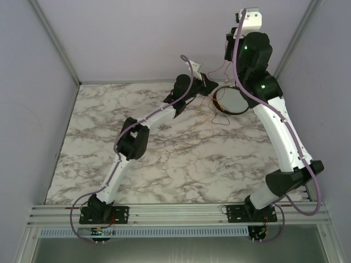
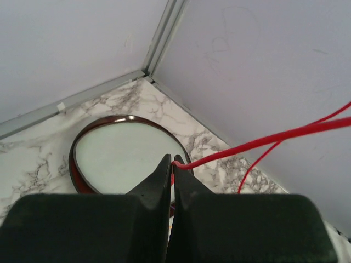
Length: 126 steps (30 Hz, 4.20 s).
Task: Zip-tie the wires
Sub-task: Untie the cable at the center of the board, then straighten the cable at the center of the board.
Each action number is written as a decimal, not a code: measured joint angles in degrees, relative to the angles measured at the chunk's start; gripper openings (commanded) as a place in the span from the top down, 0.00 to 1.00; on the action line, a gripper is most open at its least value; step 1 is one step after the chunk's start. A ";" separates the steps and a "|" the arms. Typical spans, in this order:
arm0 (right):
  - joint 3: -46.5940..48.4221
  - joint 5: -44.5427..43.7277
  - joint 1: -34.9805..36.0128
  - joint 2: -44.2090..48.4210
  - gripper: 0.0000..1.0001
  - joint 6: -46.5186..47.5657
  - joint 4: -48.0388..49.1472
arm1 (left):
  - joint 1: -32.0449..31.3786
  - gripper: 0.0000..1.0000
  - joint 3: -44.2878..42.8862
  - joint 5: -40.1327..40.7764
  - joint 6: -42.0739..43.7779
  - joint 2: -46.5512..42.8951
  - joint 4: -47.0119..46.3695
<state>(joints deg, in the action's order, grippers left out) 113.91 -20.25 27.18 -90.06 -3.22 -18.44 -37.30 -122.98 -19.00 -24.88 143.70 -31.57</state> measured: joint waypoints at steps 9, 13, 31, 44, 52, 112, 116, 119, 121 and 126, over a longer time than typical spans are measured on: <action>-10.03 -6.91 -0.33 4.98 1.00 0.70 -0.02 | 2.73 1.00 -14.47 3.58 5.25 2.05 9.49; -16.04 -10.40 -0.37 6.97 1.00 1.31 -0.72 | 5.25 1.00 -14.40 7.76 13.20 -3.54 15.61; -46.03 -20.57 0.66 22.91 1.00 -3.65 -5.62 | 16.55 1.00 3.91 9.49 14.25 -23.87 28.46; -47.58 -34.62 0.33 34.82 0.99 -0.35 -9.51 | 16.31 1.00 34.49 -0.96 14.97 -62.20 34.01; -46.99 -42.36 -0.44 42.23 0.96 3.10 -13.60 | 17.81 1.00 41.42 2.69 15.28 -70.75 42.16; -55.19 3.21 5.49 -3.72 0.75 -15.19 -21.09 | 31.15 0.73 68.00 24.50 18.60 -53.57 58.31; -53.66 2.75 5.49 -3.72 0.70 -14.78 -21.51 | 31.15 0.68 68.02 23.50 18.40 -53.40 58.25; -52.68 1.62 5.46 -3.67 0.63 -14.58 -22.27 | 31.17 0.59 67.84 23.47 18.51 -53.48 58.55; -52.61 1.09 5.35 -3.30 0.58 -14.29 -22.99 | 31.15 0.55 67.47 23.54 18.80 -53.92 58.99; -52.59 1.11 4.72 -0.02 0.44 -13.31 -25.51 | 31.30 0.37 65.09 24.44 19.34 -56.68 60.37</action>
<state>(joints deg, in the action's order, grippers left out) 61.32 -19.14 31.90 -90.08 -16.53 -43.94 -6.00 -57.89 5.43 -5.54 87.02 28.80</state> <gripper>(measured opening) 0.504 0.542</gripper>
